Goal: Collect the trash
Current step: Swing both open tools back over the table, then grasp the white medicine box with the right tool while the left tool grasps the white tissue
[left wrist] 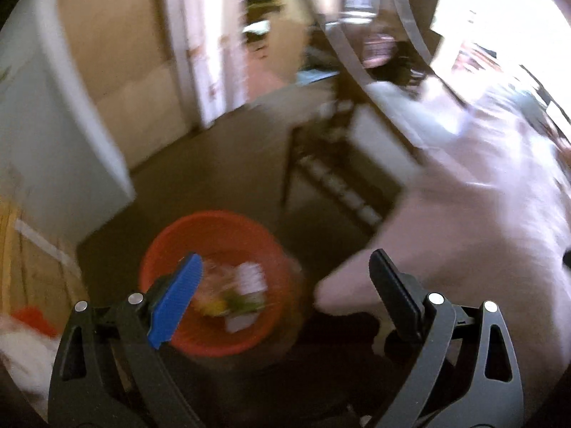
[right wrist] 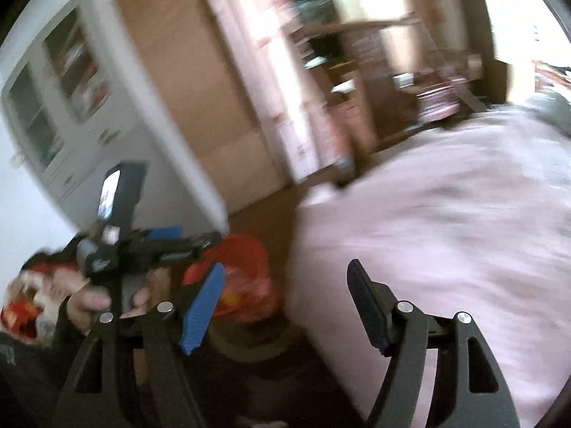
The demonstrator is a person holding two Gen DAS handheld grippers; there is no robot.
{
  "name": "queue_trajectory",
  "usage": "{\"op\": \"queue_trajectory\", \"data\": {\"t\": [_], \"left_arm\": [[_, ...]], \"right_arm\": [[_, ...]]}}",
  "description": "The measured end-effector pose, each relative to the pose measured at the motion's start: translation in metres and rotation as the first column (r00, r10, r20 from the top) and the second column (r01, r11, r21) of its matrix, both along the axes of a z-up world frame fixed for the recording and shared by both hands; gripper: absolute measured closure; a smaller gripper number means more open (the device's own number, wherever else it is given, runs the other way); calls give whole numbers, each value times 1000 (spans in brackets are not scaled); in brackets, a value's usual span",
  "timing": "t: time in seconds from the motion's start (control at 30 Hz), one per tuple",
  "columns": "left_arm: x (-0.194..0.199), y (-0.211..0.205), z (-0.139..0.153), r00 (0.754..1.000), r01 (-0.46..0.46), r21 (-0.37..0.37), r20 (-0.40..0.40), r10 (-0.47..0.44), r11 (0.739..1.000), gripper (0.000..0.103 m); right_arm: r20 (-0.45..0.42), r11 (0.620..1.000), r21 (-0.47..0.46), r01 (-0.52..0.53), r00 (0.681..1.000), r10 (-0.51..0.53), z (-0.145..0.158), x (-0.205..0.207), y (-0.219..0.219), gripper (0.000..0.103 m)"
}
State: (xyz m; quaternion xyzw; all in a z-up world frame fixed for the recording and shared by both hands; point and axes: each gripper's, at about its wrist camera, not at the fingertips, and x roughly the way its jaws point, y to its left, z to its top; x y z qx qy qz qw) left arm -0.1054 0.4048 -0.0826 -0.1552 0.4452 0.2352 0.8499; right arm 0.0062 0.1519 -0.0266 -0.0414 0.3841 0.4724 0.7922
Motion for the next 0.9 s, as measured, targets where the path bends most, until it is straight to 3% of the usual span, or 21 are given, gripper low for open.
{"op": "queue_trajectory", "data": {"t": [0.1,0.2,0.3,0.5,0.6,0.7,0.83,0.9], "left_arm": [[28,-50,21,991,128,37,26,-129,991,12],[54,-101,37,969,243,54,40,-245,968,12],[78,-153,51,933,349,82,58,-354,933,12],[128,-255,63,826,553,90,69,-560,828,11],[153,-299,72,767,633,76,72,-637,771,11],[173,-335,95,707,695,59,125,-696,716,11],[194,-356,112,687,706,88,157,-710,703,8],[205,-361,111,693,699,98,151,-705,708,7]], "right_arm": [[38,982,16,189,981,-189,23,18,-75,32],[64,952,28,305,950,-306,36,24,-132,28],[129,896,17,443,888,-442,48,27,-195,22],[164,755,41,655,741,-652,74,34,-317,20],[206,709,50,703,688,-696,94,27,-358,20],[262,668,75,740,632,-729,124,17,-397,18],[304,611,95,786,562,-769,140,29,-431,14],[299,608,81,790,563,-771,132,48,-434,12]]}}
